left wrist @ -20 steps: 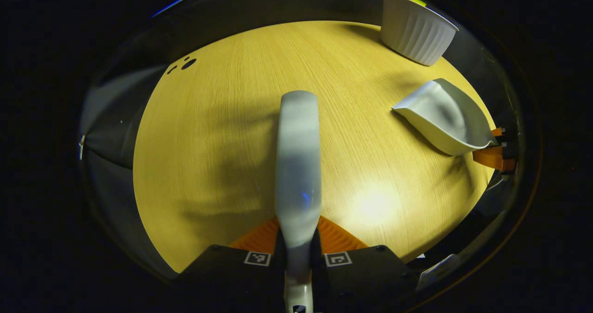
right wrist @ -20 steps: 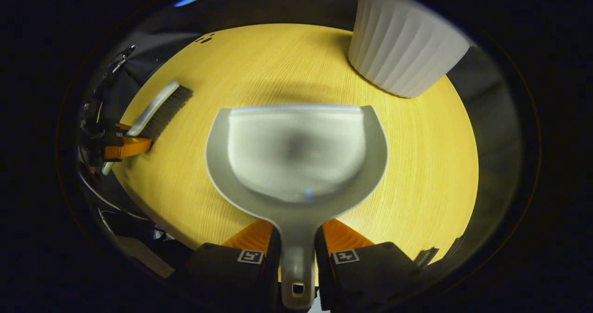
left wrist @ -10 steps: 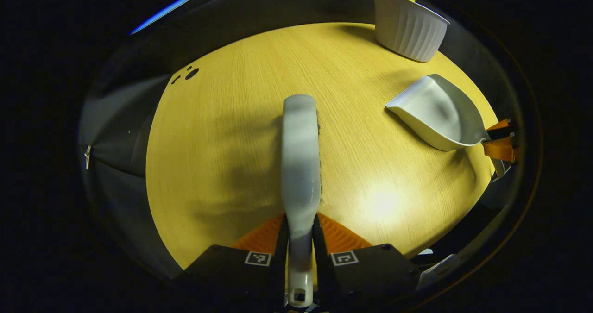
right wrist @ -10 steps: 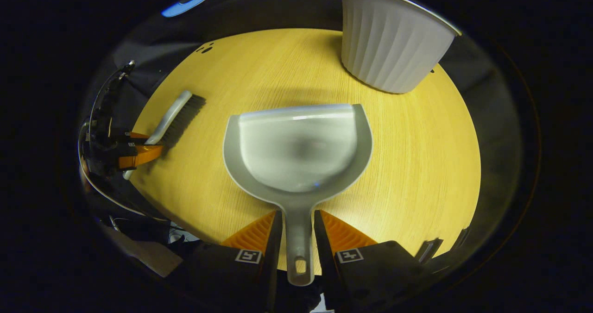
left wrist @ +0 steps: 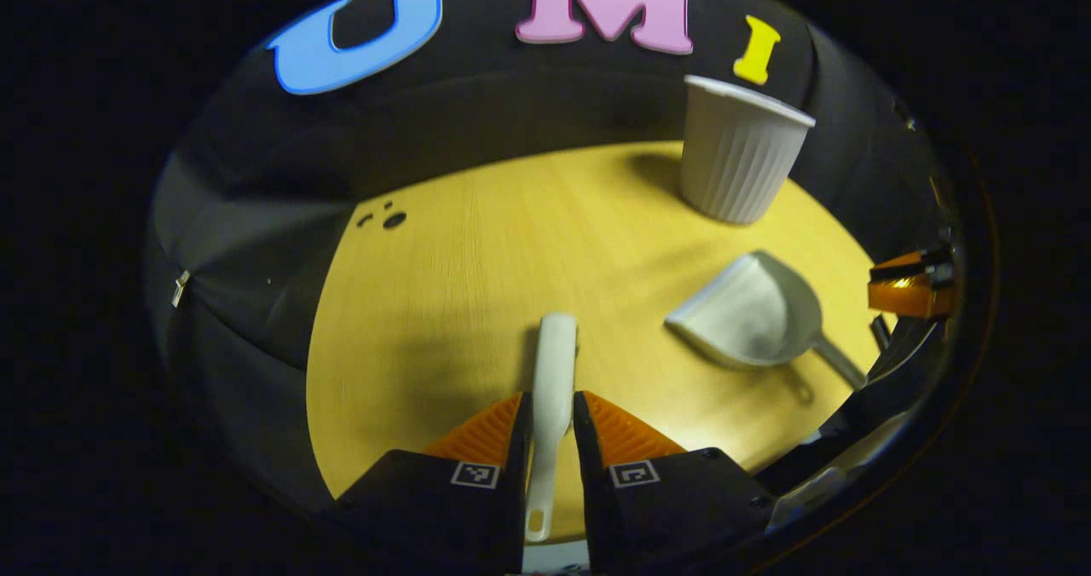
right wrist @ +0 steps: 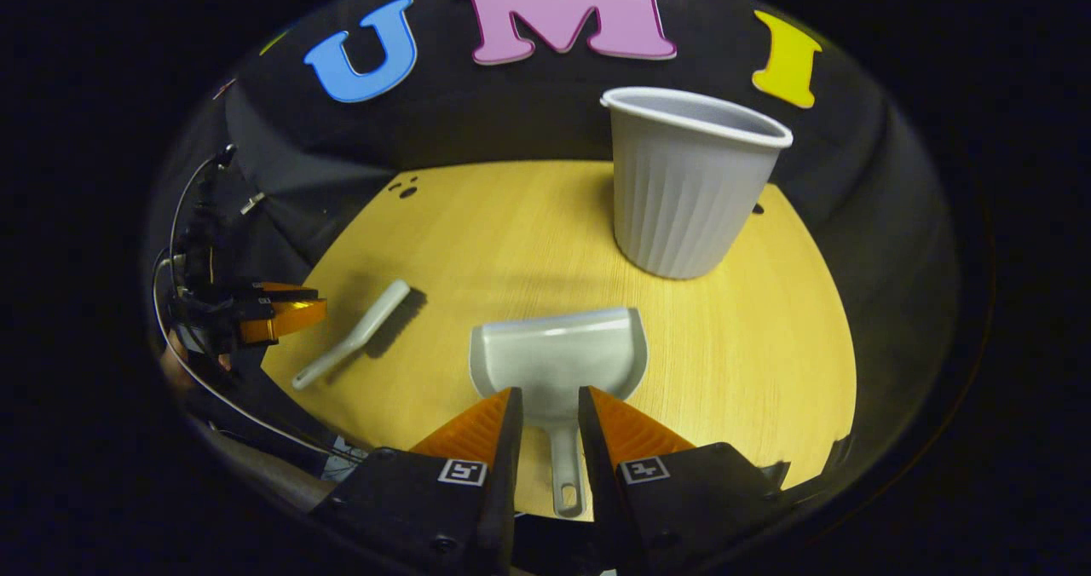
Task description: Pick up the small broom and dustpan from the desktop, sweep the trash into the dustpan with the broom, and then empty the trash into the garbage bin.
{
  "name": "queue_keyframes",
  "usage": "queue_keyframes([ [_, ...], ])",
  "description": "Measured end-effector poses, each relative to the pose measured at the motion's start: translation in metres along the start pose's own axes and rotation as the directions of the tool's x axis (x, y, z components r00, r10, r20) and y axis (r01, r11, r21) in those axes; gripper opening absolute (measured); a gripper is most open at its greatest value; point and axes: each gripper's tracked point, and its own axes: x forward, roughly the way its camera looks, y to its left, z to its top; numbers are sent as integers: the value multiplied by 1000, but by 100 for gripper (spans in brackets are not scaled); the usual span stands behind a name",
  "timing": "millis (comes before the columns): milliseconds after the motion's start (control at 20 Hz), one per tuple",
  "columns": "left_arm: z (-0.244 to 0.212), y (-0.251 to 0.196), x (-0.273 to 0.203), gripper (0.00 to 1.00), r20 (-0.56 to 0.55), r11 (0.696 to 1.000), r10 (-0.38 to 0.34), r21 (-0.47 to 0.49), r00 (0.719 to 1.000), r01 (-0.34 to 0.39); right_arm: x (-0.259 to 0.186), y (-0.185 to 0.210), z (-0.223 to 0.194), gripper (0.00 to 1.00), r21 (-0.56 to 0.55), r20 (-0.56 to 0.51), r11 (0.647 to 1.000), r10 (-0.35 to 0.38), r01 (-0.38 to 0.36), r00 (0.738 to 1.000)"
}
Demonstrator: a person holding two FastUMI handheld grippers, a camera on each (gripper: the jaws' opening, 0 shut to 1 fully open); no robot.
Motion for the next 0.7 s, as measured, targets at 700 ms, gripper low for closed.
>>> queue_keyframes([
  [700, 137, -26, -119, 32, 512, 999, -15, -33, 859, 37, -94, 13, 123, 41, -86, 460, 994, -23, 71, 888],
])
